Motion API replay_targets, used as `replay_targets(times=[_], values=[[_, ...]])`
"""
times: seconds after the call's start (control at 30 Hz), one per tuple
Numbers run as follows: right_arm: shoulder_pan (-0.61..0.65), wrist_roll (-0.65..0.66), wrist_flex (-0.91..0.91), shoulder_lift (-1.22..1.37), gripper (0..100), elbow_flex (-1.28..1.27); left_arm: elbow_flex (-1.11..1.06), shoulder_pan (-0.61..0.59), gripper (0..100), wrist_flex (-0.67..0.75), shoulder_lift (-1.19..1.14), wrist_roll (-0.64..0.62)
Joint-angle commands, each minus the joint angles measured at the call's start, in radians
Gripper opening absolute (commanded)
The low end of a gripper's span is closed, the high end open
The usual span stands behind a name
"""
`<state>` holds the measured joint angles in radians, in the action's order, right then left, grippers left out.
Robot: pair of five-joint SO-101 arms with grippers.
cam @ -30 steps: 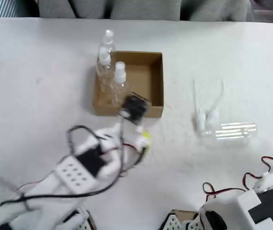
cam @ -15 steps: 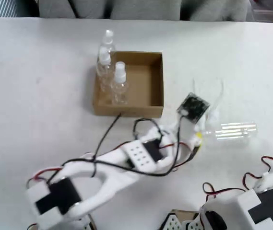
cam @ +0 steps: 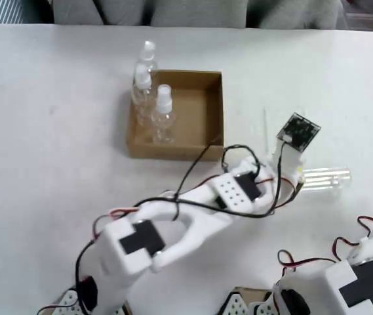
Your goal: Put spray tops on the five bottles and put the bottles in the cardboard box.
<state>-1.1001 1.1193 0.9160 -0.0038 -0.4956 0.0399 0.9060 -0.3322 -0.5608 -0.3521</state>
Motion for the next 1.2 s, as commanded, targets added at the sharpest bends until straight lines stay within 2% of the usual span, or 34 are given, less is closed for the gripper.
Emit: replay_targets(times=[0.0, 0.27, 0.47, 0.53, 0.77, 1.17], values=[[0.001, -0.011, 0.002, -0.021, 1.5, -0.012, 0.192, -0.015, 3, -0.046, -0.064, -0.014], [0.004, -0.008, 0.001, -0.021, 1.5, -0.023, 0.476, -0.047, 3, -0.233, -0.225, -0.014], [-0.002, -0.003, 0.001, -0.016, 1.5, -0.023, 0.606, -0.073, 21, -0.425, -0.255, -0.017], [-0.002, -0.003, 0.001, -0.013, 1.5, -0.023, 0.618, -0.073, 23, -0.442, -0.259, -0.017], [0.001, -0.003, 0.001, -0.013, 1.5, -0.023, 0.704, -0.076, 21, -0.428, -0.352, -0.009], [-0.005, -0.003, 0.001, -0.013, 1.5, -0.023, 1.148, -0.111, 21, -0.562, -0.659, -0.009]])
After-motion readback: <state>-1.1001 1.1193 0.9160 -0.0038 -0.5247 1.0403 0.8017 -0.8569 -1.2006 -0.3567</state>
